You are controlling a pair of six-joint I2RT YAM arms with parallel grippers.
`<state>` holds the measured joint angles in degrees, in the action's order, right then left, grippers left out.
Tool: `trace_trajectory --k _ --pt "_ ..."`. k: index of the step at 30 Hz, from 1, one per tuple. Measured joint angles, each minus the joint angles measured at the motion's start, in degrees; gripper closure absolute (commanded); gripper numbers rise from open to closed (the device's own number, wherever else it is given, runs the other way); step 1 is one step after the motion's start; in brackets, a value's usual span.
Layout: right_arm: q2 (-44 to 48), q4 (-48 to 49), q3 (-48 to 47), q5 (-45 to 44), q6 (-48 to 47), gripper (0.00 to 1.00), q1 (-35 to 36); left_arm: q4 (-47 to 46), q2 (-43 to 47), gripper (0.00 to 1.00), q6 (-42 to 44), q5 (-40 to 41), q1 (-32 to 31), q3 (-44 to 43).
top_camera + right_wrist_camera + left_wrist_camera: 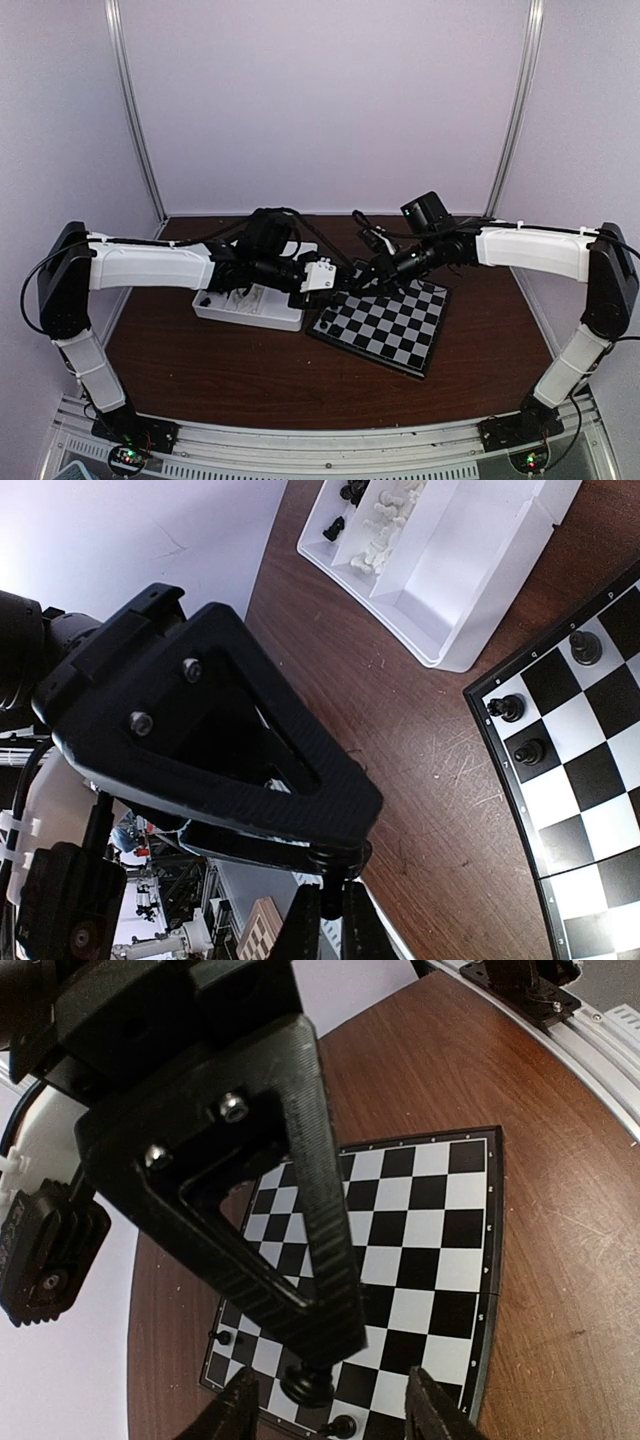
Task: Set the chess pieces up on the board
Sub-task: Place the chess piece on the chessboard.
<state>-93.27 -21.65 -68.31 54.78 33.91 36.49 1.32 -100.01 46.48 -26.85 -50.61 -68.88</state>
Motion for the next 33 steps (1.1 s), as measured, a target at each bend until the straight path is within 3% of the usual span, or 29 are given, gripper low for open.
trace_trajectory --k 5,12,20,25,33 --pt "-0.5 0.8 0.0 0.7 0.9 1.00 0.0 0.2 -0.9 0.58 0.7 -0.2 0.0 -0.9" --pt "-1.1 1.9 0.0 1.0 1.4 1.00 0.0 0.1 -1.6 0.76 1.0 0.0 0.0 -1.1" --pt "-1.7 2.2 0.0 1.8 2.1 1.00 0.0 0.0 -1.6 0.85 1.3 0.9 0.0 -1.3" --pt "-1.9 2.5 0.0 1.7 2.3 0.81 0.0 0.0 -1.6 0.86 1.1 1.4 0.0 -1.4" --pt "0.3 7.3 3.3 -2.0 3.5 0.69 0.0 0.0 -1.7 0.86 -3.9 5.1 0.0 -1.9"
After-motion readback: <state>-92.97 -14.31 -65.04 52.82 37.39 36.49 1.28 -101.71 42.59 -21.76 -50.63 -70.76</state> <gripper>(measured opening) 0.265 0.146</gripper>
